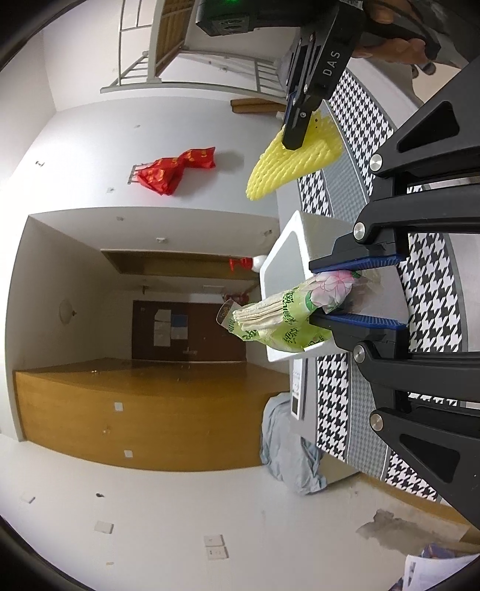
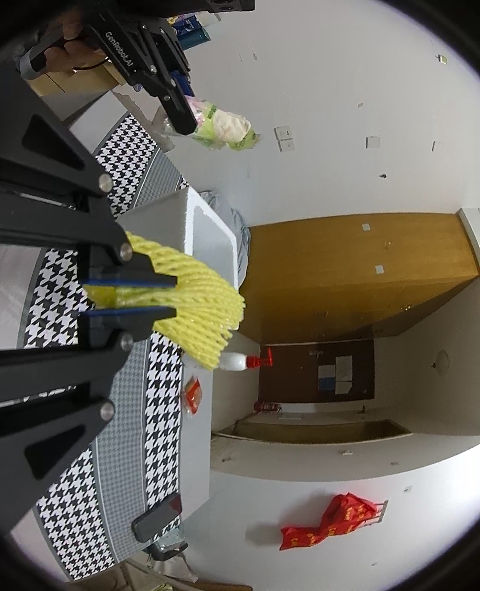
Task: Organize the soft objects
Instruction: 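Carry the yellow mesh sleeve over the foam box with the right gripper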
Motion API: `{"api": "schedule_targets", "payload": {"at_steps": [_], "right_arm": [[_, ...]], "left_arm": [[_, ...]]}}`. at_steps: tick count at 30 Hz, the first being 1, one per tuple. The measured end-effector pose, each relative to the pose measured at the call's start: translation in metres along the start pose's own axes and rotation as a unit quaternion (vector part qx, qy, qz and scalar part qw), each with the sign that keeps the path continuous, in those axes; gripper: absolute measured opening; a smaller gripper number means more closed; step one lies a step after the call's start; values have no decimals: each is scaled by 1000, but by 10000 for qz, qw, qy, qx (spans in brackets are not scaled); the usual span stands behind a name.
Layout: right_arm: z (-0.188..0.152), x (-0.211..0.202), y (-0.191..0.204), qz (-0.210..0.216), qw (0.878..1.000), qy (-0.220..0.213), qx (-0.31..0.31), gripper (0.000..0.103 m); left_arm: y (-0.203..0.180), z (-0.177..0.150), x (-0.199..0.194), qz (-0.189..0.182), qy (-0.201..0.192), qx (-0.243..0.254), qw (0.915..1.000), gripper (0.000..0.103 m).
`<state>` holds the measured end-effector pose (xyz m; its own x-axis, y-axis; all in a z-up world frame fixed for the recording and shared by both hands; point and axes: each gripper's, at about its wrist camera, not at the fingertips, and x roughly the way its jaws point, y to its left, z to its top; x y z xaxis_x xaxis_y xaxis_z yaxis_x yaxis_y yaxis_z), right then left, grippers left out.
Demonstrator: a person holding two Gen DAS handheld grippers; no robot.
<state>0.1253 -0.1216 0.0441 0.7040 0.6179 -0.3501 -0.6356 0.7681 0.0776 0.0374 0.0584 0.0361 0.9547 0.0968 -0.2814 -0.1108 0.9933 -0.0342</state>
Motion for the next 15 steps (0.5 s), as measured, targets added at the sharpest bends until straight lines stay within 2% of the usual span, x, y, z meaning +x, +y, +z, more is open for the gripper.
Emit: {"api": "schedule_targets", "payload": {"at_steps": [15], "right_arm": [[18, 35, 9, 165, 9998, 17, -89, 11]], "left_arm": [[29, 0, 14, 379, 84, -167, 9991, 22]]}}
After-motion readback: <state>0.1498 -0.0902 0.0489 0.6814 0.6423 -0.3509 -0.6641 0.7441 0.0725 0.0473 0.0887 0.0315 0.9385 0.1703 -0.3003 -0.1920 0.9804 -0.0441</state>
